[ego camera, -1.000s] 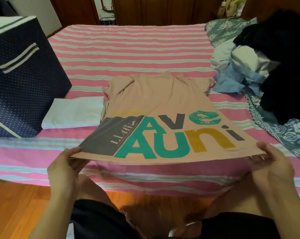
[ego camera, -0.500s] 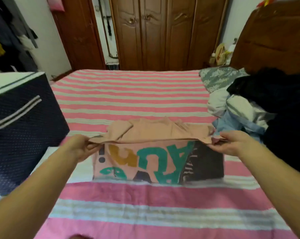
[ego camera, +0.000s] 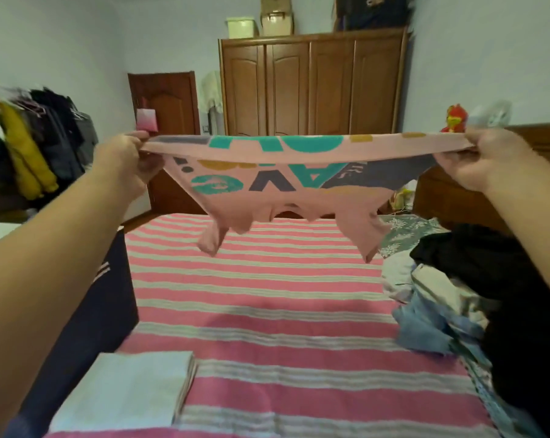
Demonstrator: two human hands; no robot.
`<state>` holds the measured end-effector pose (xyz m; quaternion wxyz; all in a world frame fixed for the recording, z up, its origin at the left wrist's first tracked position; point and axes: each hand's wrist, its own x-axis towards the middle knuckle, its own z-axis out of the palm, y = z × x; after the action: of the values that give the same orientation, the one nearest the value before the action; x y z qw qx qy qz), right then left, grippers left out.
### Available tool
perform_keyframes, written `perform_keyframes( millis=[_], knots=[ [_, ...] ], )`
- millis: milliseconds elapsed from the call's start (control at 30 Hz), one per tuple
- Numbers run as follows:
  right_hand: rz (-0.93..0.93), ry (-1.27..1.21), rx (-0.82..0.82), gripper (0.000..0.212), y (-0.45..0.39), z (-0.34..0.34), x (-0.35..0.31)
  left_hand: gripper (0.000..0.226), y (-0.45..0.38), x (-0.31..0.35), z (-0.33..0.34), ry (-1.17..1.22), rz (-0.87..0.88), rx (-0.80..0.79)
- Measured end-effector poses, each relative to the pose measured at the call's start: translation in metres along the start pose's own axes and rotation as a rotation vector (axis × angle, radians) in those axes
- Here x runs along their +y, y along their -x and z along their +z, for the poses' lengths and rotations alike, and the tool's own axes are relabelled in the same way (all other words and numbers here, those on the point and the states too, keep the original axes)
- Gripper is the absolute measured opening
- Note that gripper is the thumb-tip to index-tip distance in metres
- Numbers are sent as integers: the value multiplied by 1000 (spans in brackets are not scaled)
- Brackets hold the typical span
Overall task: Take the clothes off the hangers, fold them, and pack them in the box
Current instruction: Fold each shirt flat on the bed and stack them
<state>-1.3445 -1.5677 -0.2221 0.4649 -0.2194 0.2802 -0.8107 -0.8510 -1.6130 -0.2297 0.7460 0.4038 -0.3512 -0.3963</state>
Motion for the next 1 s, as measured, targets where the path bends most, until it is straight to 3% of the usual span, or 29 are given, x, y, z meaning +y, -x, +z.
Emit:
perform_keyframes(
  millis=[167, 300, 333, 433, 467, 500, 600, 633, 767, 900, 1000],
  knots=[
    [51, 121, 64, 16, 59, -36, 8, 21, 65, -2, -44, -361, -92, 71],
    [258, 381, 162, 14, 122, -124, 45, 26, 138, -59, -125, -851, -176, -155],
    [340, 431, 163, 19, 143, -154, 59, 26, 159, -81, -149, -906, -250, -199],
    [588, 476, 254, 92, 201, -256, 105, 24, 218, -155, -219, -1002, -501, -252],
    [650, 490, 316, 97, 216, -285, 119, 25, 237, -177, -238, -1013, -564, -237],
    [683, 506, 373, 90, 230, -310, 133, 27, 253, -200, -253, -1012, -598, -214],
    [749, 563, 507, 15, 263, -346, 166, 34, 289, -248, -264, -1017, -596, -130],
    [772, 592, 531, 6, 268, -355, 176, 35, 296, -257, -259, -1022, -586, -127],
    [736, 627, 553, 14, 277, -368, 194, 33, 304, -276, -248, -1081, -580, -145],
    [682, 577, 616, 15, 288, -378, 186, 26, 301, -273, -280, -1217, -692, -117],
    [640, 448, 643, 14, 295, -380, 183, 22, 307, -267, -291, -1130, -738, -61]
  ],
)
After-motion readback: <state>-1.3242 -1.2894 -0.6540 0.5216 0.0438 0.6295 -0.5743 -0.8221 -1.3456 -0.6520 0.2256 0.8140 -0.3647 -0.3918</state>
